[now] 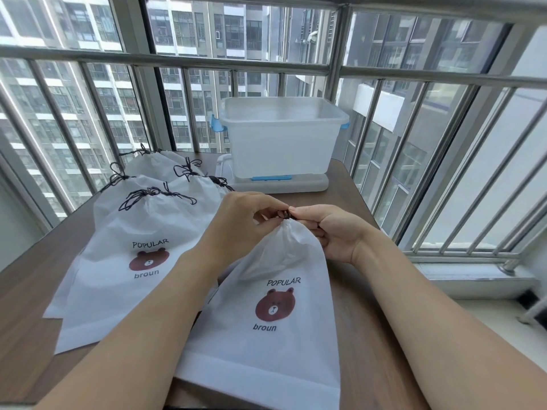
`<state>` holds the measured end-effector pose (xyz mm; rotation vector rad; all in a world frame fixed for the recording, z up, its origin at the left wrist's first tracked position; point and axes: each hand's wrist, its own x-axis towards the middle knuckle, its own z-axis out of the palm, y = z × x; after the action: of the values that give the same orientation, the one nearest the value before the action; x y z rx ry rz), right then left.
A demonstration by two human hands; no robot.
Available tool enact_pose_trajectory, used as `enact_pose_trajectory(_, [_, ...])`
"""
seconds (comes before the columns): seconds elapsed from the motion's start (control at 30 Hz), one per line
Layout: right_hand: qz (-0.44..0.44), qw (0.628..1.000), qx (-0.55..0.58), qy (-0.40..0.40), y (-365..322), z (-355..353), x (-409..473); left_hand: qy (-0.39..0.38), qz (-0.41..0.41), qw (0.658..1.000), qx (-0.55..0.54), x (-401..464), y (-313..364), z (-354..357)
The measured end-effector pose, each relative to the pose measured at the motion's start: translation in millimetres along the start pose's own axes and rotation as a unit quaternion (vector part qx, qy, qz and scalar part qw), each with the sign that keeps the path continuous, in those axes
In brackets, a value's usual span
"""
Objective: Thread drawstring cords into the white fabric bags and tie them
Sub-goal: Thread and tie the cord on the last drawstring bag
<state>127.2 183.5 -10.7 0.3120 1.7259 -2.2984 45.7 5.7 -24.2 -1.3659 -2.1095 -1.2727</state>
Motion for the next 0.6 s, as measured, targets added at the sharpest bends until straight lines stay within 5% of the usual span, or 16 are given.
enact_pose_trajectory(0.2, [-0.028,0.999,-0.019,-0.021,-2.8,-0.8,-3.8,0.016,-0.021,0.999,-0.045,-1.1,2.9,0.5])
enact_pose_trajectory(0.6, [-0.039,0.998,-0.048,-0.014,1.7,1.5,5.0,0.034,0.036,0.998,0.047,5.3,-0.3,2.7])
